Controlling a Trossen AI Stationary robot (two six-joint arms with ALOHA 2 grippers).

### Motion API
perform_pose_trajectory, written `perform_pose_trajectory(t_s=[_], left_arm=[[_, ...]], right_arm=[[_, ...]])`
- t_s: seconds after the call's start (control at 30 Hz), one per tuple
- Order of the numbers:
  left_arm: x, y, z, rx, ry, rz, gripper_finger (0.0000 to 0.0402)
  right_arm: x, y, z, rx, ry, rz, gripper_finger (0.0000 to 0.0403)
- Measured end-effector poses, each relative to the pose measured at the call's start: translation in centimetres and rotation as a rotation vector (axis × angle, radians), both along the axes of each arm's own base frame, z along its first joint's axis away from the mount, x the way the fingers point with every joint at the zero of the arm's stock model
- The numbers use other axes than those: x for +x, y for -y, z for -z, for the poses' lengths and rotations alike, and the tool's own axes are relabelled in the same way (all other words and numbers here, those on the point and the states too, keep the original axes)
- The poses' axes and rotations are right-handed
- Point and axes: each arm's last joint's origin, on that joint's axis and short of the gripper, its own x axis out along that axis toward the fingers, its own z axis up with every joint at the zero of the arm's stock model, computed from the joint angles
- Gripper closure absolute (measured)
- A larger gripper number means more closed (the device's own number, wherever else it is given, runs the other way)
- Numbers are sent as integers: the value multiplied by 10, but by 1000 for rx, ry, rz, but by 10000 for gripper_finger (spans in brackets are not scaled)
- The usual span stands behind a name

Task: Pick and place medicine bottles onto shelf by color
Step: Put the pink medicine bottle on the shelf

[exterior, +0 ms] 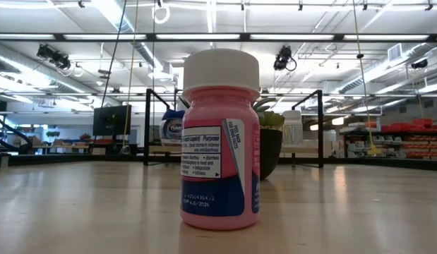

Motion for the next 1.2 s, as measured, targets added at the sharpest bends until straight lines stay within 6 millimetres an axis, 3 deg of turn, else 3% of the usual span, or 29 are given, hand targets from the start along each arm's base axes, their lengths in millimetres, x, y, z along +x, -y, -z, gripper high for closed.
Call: perform_pose_trajectory(t_s=[0.6, 1.2], left_arm=[[26, 5, 65, 106, -93, -8, 60], [34, 0, 81, 113, -118, -22, 60]], right_arm=[[-1, -2, 0, 23, 1, 19, 150], [-1, -2, 0, 16, 1, 11, 150]])
